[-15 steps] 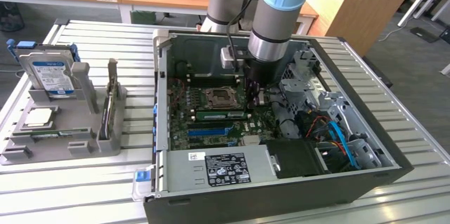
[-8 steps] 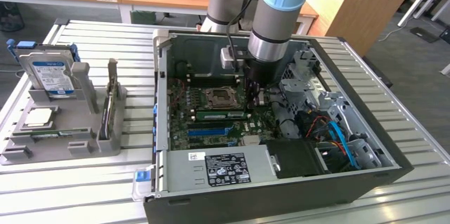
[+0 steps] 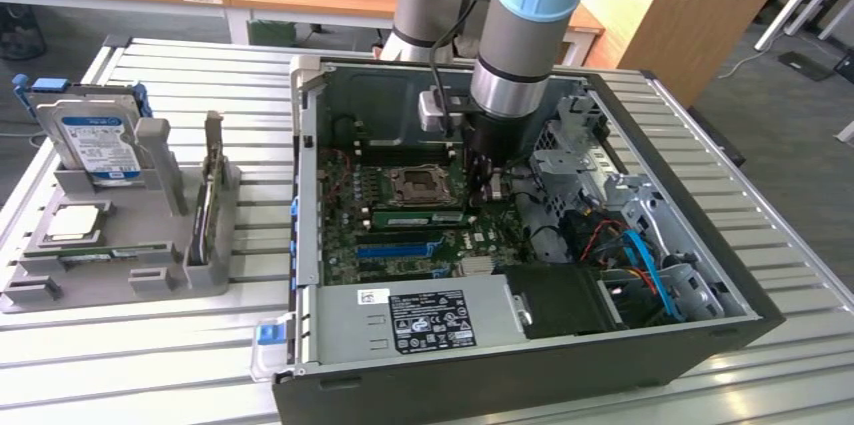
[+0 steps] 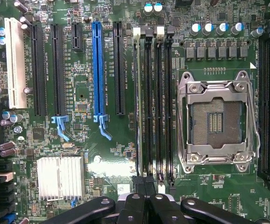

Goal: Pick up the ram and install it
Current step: 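Press down the ram until it locks into place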

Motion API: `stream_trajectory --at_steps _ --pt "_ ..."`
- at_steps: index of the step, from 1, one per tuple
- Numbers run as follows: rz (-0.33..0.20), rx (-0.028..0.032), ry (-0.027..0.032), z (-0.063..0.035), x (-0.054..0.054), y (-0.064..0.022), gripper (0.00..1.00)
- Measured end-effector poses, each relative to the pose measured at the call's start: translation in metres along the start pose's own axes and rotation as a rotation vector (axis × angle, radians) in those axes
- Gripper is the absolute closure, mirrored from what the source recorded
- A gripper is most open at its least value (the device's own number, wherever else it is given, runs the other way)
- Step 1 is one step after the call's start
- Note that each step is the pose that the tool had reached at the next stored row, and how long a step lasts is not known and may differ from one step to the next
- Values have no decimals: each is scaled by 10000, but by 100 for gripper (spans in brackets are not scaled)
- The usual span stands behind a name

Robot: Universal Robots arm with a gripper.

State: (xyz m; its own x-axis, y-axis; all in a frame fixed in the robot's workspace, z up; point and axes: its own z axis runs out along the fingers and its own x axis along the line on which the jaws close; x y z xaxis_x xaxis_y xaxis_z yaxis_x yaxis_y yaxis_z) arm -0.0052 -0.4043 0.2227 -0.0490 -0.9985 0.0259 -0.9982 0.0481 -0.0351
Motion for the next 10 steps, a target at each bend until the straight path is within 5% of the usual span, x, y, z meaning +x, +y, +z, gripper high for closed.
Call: stream_trajectory --at_steps 10 --pt "0 13 0 15 0 0 89"
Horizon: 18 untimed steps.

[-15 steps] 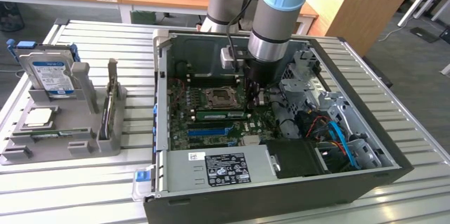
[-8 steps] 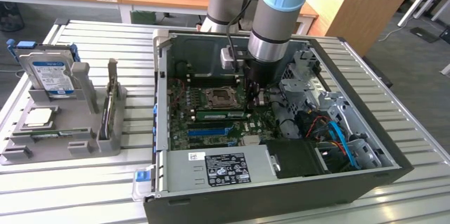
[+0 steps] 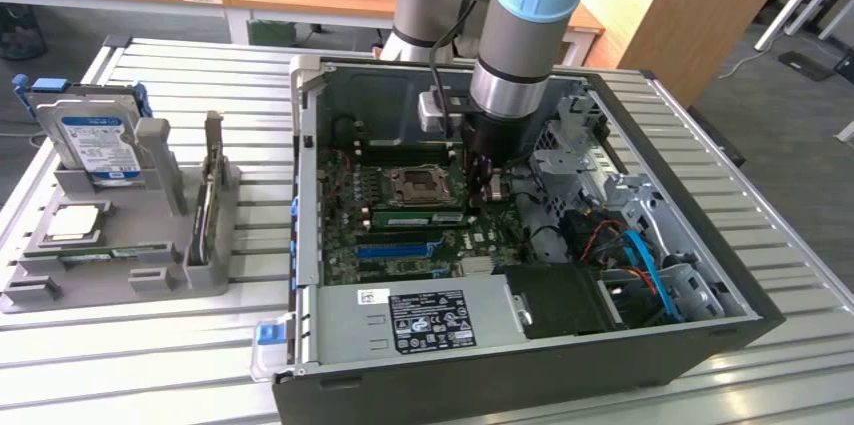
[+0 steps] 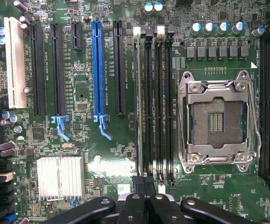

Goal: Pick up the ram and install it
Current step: 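Press down the ram until it locks into place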

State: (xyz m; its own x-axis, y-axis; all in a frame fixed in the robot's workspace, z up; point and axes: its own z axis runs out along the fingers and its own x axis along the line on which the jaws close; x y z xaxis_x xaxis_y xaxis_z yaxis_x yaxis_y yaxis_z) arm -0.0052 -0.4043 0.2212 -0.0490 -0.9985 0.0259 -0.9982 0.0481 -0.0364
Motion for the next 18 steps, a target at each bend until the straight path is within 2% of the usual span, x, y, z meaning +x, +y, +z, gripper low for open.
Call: stream_trajectory --at_steps 4,6,18 --pt "2 5 -18 -33 -2 -2 89" --pt "1 0 -2 -78 2 -3 89" --pt "0 0 -1 -337 9 -12 89"
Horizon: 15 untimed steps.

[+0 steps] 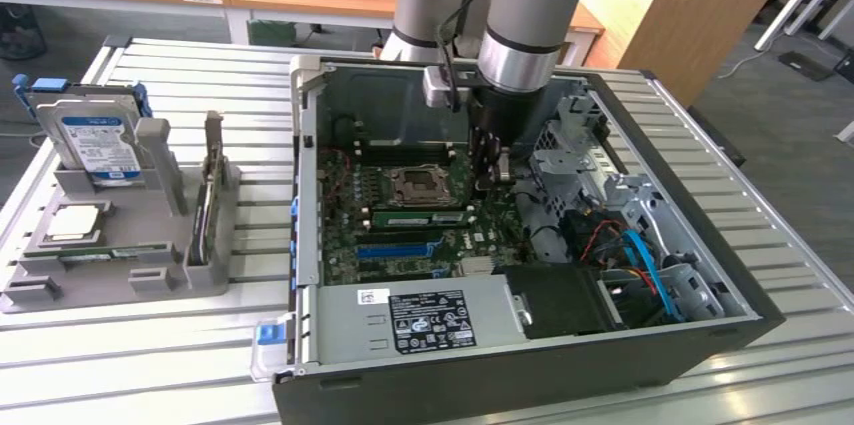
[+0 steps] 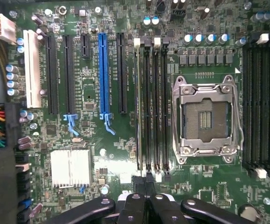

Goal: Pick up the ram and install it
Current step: 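Press down the ram until it locks into place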

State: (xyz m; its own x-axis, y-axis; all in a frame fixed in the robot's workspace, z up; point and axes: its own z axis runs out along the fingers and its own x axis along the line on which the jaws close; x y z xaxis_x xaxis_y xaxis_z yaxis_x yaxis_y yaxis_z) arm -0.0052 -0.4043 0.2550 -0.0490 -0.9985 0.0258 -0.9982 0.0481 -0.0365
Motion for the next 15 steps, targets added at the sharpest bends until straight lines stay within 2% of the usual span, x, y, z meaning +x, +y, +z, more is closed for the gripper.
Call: stream_trajectory --at_steps 8,15 --pt "0 0 0 -172 5 -6 89" --pt "0 0 0 -184 5 -7 89"
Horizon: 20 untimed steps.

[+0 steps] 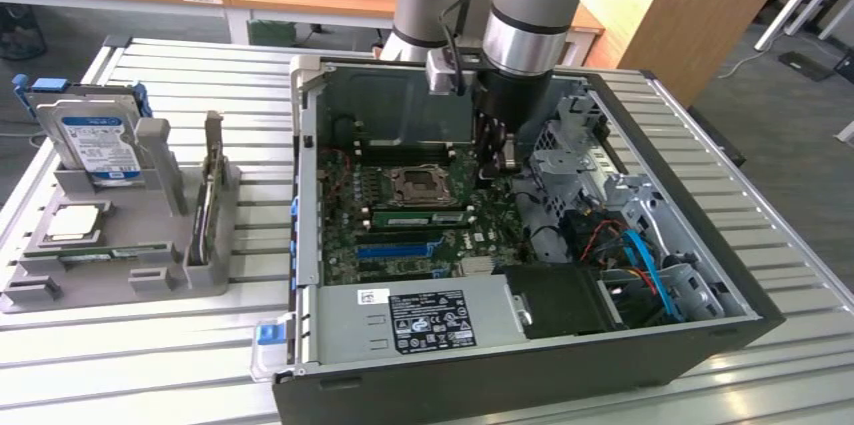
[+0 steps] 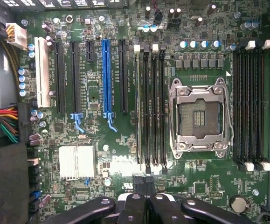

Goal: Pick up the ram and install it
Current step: 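Press down the ram until it locks into place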

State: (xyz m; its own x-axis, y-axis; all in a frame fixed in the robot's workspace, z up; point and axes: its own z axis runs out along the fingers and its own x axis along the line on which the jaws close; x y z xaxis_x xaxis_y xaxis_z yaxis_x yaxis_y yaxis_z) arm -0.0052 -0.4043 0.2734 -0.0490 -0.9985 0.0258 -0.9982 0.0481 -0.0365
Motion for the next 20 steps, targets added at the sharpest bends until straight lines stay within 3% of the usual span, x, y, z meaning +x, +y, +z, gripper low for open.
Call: stream_trajectory --at_steps 5,20 --pt "-1 0 2 -2 2 42 89" --pt "6 20 0 -14 19 381 89"
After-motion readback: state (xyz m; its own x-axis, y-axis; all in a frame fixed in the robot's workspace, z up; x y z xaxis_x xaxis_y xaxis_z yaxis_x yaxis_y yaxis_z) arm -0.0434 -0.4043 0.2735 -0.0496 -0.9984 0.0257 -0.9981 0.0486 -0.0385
